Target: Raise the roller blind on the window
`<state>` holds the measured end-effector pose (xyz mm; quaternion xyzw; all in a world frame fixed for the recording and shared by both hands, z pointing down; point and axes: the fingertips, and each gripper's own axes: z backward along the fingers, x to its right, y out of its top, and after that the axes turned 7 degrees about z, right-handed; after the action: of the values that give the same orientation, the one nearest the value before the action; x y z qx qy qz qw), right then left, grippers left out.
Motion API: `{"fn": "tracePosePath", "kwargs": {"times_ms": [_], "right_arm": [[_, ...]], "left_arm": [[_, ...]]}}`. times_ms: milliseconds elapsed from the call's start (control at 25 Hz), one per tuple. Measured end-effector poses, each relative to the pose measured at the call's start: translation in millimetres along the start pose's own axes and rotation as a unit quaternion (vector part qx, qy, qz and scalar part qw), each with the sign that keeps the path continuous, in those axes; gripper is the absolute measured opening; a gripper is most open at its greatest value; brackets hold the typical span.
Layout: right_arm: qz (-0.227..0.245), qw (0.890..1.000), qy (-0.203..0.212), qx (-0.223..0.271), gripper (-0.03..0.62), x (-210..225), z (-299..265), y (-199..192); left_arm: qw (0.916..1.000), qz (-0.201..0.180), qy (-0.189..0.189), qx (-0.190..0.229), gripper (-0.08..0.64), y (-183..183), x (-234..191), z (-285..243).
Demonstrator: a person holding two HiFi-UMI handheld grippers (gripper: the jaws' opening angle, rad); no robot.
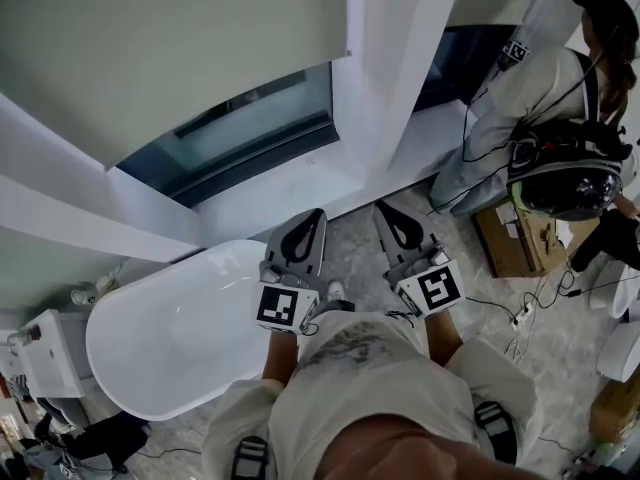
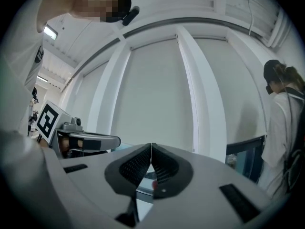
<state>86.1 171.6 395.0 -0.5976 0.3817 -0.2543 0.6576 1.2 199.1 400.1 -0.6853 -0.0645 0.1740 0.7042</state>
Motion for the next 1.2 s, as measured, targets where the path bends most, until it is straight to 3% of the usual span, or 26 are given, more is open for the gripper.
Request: {"fn": "tracePosePath", "kwargs": {"times_ms": [600,1200], "right_arm": [[0.007,0.999,-0.039,-0.006,0.061,26.4,-61.6,-3.9],[0.006,0.999,-0.032,-0.008,0.061,69.0,-114.3,-13.2]], "left_arm": [[0.9987,0.006,-0.051,-0.004,0.008,8.1,-39.7,-53.2],[0.9988,0.013,-0.047,-0.004,0.008,8.7,-72.8,-113.1]]}}
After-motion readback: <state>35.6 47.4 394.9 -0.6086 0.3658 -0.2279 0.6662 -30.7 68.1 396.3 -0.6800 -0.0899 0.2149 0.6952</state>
